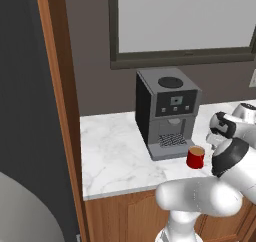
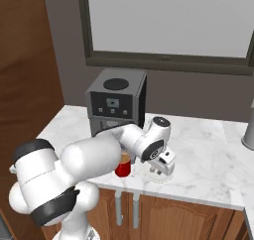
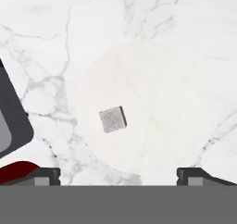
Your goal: Take a sugar cube from the saucer and place it inside the coffee. Then, grab milk from the fridge and place it next to the coffee on the counter to sweeten the coffee.
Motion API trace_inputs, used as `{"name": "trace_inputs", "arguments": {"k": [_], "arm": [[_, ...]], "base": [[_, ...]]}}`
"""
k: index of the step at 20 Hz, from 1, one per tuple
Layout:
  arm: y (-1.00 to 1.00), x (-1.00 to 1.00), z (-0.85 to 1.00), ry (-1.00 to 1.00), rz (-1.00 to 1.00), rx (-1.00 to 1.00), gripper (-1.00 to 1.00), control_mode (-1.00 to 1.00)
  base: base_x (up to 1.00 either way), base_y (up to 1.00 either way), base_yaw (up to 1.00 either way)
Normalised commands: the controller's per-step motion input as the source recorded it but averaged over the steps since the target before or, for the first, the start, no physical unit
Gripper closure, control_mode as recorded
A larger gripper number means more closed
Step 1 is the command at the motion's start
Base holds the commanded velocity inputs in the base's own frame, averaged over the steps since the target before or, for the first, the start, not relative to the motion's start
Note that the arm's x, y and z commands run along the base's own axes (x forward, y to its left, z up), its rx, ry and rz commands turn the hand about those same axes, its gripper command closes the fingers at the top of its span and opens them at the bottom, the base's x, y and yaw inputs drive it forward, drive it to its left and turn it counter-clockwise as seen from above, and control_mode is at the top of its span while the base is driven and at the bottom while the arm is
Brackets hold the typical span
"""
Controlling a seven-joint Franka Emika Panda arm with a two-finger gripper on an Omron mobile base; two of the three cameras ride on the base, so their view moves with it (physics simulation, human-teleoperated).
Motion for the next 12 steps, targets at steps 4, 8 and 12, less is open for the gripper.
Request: {"name": "trace_inputs", "arguments": {"k": [4, 8, 12], "arm": [[-0.20, 0.02, -0.06, 0.00, 0.00, 0.03, -1.00, -1.00], [0.00, 0.00, -0.16, 0.00, 0.00, 0.00, -1.00, -1.00], [0.00, 0.00, -0.09, 0.00, -0.01, 0.00, -1.00, -1.00]], "base": [[0.00, 0.00, 0.00], [0.00, 0.00, 0.00], [0.00, 0.00, 0.00]]}}
